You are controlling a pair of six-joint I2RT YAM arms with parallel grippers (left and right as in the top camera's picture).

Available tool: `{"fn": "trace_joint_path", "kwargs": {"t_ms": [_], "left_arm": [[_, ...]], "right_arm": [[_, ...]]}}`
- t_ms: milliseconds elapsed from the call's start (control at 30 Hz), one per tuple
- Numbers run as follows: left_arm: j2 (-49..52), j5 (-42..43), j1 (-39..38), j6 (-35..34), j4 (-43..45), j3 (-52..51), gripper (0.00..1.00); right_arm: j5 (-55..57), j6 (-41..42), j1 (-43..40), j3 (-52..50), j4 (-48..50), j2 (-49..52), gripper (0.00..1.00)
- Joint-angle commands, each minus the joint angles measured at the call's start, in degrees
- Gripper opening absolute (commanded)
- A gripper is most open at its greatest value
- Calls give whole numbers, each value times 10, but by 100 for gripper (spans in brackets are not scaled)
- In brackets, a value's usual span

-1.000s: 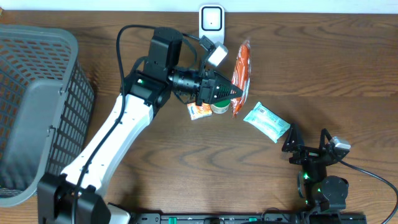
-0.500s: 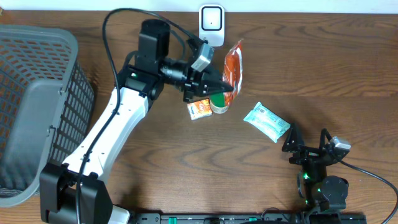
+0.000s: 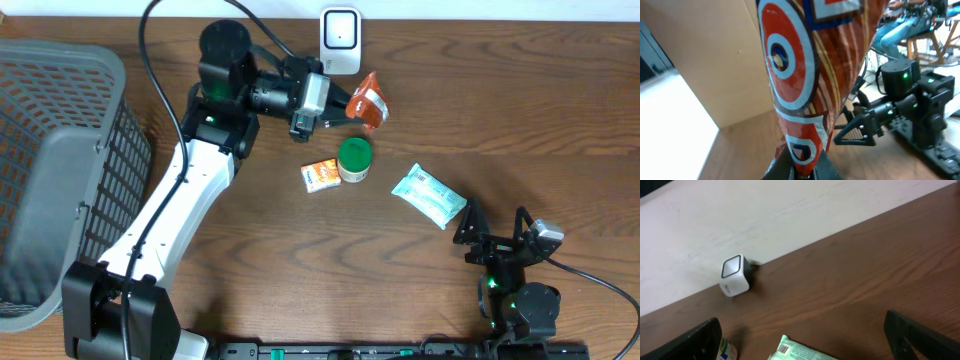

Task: Scan the item barcode
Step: 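Lift the Top bar and carry it up toward the white scanner, then hold the Top bar against the scanner face, barcode toward it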

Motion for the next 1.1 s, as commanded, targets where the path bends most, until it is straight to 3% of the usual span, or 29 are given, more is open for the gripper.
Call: {"fn": "trace_joint_path", "kwargs": {"t_ms": [0,467,500,567,700,867,1067], "left_arm": [[2,12,4,5,26,6,7],[2,12,6,1,32,6,7],[2,12,7,-8,32,6,7],[2,-7,25,-90,31,6,7],[2,-157,63,-253,-15,6,7],[3,-285,76,-306,-77,6,8],[11,-498,49,-306,-151,6,7]], "right_arm": [[5,1,1,-1,-2,-2,99],[5,1,1,-1,-2,-2,99],[5,1,1,-1,-2,-2,99],[5,0,1,-1,-2,-2,99],[5,1,1,-1,-2,-2,99],[5,1,1,-1,-2,-2,99],[5,0,1,-1,-2,-2,99]]}}
